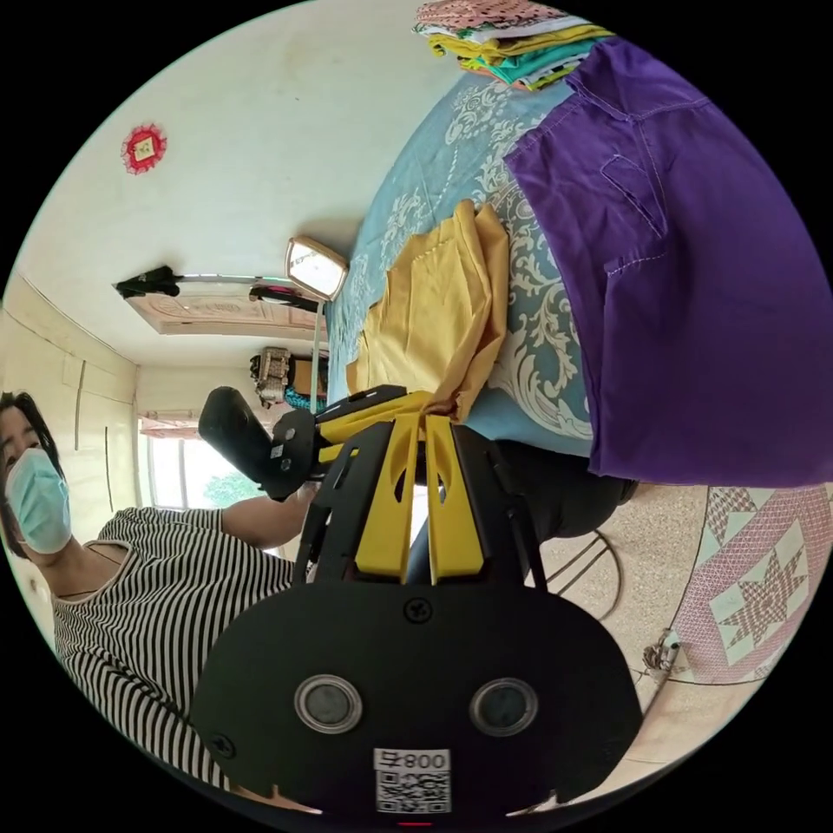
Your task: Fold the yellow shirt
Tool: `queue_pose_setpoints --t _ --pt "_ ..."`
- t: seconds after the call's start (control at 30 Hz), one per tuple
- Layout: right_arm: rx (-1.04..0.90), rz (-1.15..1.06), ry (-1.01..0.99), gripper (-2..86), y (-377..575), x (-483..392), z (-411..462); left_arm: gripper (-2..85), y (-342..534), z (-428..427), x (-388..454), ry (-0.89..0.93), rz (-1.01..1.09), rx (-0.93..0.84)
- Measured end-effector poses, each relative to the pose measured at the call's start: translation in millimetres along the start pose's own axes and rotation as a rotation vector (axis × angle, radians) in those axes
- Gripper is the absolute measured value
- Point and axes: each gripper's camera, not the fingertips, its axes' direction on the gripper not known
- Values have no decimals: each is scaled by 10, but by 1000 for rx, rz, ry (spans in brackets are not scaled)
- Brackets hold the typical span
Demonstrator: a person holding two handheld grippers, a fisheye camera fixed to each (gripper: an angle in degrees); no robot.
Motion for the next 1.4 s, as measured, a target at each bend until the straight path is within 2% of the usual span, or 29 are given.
queue_pose_setpoints --t 0.23,0.63,0.83,1.23,1.4 --pt "114 -28 113 65 -550 139 -107 11 87 208 15 76 -116 44" --pt "38 -35 325 104 -2136 347 809 9 -3 383 114 129 -113 43" --pt "13 -19 312 89 -2512 561 1225 9 8 276 75 158 -121 44" --pt "19 -22 298 13 -2929 979 1755 7 264 -736 -185 204 -152 110" --pt "89 -54 151 7 -2993 1015 1859 8 628 -1681 -474 233 -204 229"
